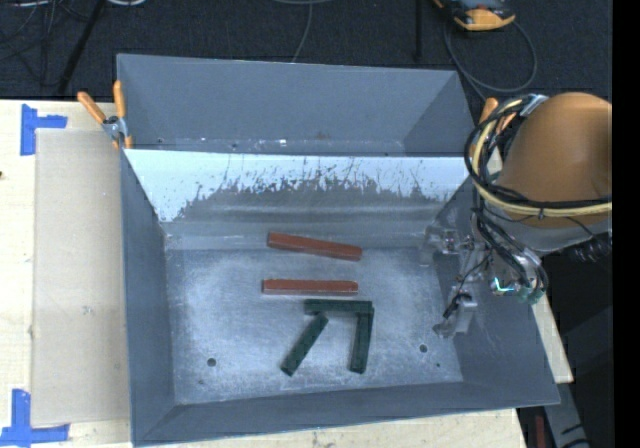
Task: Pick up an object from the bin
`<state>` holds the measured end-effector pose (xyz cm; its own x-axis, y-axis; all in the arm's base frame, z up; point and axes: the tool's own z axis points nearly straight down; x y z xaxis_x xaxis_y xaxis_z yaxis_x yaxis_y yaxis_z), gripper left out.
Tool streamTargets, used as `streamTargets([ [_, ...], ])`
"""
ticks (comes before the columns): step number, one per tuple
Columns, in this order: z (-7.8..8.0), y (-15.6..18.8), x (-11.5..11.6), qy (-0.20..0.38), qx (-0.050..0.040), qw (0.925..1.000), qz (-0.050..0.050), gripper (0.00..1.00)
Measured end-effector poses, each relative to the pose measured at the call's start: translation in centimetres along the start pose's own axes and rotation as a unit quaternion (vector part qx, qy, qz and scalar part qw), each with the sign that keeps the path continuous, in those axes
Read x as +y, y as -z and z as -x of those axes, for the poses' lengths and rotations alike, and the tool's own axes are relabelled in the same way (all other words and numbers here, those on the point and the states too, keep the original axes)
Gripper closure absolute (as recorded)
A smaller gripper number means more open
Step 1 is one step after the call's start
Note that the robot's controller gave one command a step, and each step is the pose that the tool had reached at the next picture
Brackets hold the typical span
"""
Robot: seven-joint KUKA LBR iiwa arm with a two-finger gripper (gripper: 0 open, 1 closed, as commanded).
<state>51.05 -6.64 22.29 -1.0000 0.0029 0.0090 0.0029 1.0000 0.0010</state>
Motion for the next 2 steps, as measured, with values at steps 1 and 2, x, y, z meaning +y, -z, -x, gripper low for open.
streamTargets([
  [1, -0.1, -15.3, 4.7, -0.028, -0.0008, 0.9996, 0.000, 0.00],
  [2, 3.8, -15.3, 9.3, -0.015, -0.0058, 0.9999, 0.001, 0.00],
])
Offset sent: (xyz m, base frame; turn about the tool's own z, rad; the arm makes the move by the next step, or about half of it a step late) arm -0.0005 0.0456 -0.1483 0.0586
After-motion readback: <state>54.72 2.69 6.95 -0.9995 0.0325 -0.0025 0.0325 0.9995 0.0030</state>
